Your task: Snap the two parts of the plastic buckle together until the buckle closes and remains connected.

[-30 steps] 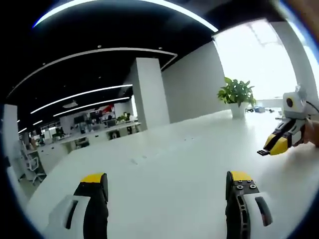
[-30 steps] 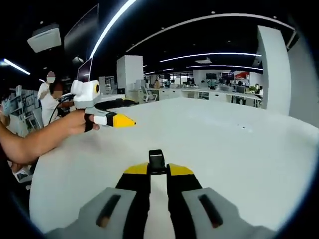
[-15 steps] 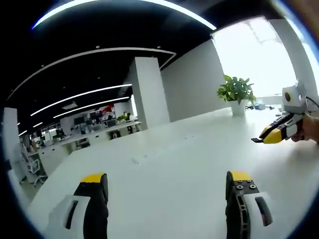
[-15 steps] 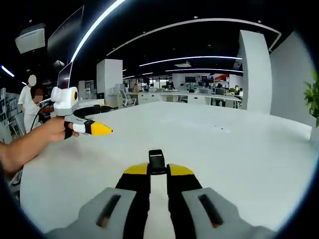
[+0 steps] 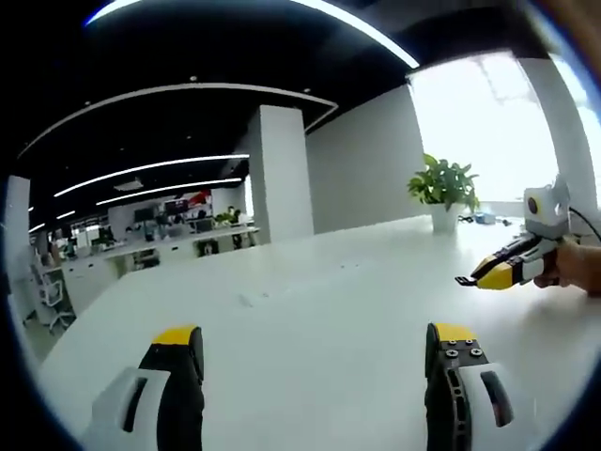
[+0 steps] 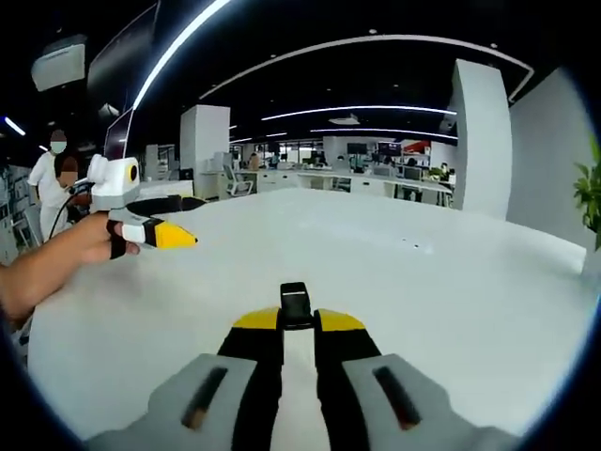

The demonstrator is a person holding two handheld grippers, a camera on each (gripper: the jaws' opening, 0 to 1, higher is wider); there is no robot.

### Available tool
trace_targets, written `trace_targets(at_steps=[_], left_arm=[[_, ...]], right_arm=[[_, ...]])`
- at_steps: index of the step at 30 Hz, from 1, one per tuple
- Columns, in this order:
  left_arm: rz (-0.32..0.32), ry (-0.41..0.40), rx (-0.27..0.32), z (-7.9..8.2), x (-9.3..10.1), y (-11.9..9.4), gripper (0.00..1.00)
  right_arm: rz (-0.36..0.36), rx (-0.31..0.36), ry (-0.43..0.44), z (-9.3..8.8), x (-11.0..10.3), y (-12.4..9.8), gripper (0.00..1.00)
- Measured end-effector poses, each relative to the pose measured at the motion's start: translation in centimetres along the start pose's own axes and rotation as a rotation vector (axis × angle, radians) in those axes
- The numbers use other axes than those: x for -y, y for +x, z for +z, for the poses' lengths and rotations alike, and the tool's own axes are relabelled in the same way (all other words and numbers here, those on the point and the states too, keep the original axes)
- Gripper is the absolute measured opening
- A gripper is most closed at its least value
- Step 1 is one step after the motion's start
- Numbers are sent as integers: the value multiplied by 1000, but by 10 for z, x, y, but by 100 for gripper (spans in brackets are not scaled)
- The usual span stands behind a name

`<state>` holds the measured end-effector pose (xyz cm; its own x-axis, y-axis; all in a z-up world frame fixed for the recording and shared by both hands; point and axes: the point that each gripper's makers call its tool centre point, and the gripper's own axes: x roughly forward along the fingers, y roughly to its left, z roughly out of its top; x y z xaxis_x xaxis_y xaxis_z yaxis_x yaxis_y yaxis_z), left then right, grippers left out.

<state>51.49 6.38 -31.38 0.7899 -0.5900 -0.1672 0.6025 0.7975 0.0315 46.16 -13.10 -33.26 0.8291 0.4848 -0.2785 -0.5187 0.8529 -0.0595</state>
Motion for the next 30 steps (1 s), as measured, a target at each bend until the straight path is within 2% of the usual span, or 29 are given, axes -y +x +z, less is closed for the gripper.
trace_targets(at_steps=[4,16,30], left_arm=[[-5,11,6,2,1,1,100],[-4,34,-29,-6,4,2,100],[-7,34,-17,-2,8,0,100]], right_arm=[[1,-7,15,-1,5,5,10],[9,-2,18,5,9,20,10],[-5,-19,6,10,13,42,10]])
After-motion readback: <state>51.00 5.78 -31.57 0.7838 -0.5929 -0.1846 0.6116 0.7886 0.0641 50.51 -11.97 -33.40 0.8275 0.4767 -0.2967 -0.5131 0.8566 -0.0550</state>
